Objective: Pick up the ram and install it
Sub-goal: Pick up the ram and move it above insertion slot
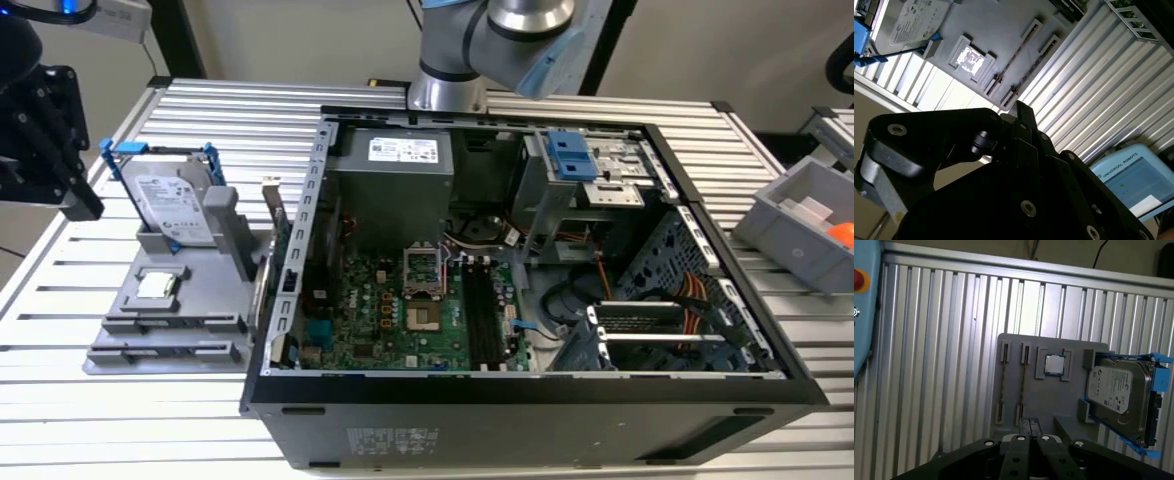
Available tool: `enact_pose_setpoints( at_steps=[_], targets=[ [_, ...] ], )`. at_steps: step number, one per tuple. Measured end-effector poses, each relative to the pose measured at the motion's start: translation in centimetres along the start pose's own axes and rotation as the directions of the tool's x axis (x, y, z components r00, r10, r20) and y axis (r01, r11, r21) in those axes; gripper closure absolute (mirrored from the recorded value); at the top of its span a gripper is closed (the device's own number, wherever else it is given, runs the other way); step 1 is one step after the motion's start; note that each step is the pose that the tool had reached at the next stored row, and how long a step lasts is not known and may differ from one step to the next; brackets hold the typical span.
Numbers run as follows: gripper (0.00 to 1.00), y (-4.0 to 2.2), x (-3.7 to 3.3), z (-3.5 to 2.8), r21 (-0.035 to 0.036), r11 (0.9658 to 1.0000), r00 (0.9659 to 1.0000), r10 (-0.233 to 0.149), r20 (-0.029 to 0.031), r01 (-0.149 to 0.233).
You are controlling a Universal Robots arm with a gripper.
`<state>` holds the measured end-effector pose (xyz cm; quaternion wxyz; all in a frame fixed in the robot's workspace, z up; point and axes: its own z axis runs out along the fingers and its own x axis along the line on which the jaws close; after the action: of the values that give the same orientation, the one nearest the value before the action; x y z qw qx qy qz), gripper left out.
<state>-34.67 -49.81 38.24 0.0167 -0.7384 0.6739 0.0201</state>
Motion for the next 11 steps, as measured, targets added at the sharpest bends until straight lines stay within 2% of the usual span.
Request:
enact_pose_setpoints(
  at_steps=[8, 11],
  targets=[
    [1.0, 0.0, 0.01, 0.07, 0.0003, 1.0, 1.0, 0.002, 0.0007, -0.002],
    [1.0, 0.0, 0.02, 0.09, 0.0009, 0.9999, 0.9999, 0.016, 0.0008, -0.016]
  ],
)
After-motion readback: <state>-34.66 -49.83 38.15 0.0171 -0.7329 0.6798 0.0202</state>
